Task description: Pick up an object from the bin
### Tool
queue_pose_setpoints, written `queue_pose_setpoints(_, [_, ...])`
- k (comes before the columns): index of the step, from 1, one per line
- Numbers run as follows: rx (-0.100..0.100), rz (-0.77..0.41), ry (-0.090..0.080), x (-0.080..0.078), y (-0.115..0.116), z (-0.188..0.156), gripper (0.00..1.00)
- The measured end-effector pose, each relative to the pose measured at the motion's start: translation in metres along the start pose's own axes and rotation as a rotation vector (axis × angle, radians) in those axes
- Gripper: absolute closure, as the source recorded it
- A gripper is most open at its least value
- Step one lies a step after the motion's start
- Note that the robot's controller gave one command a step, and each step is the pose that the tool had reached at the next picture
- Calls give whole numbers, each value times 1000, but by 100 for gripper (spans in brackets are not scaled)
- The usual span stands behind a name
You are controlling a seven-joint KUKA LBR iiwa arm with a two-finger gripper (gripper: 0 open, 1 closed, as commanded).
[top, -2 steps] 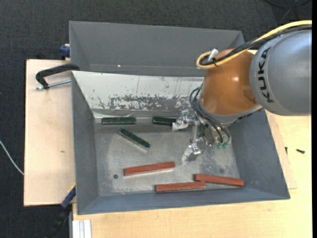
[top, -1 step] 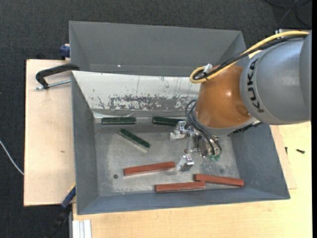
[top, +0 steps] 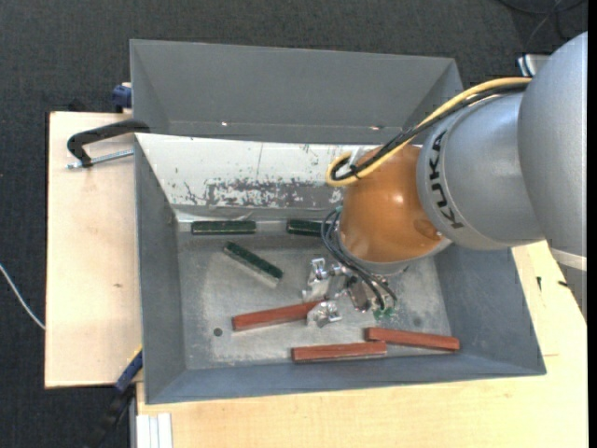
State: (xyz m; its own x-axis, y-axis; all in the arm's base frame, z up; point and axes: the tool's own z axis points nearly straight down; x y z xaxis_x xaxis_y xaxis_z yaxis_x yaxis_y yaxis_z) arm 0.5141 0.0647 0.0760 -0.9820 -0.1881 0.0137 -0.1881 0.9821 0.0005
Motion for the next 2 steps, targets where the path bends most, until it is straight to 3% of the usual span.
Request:
queue_pose_setpoints(1, [0,0,0,0,0,0,100])
queue_pose_setpoints(2, [2,-44,-27,-21,-11,-176,100])
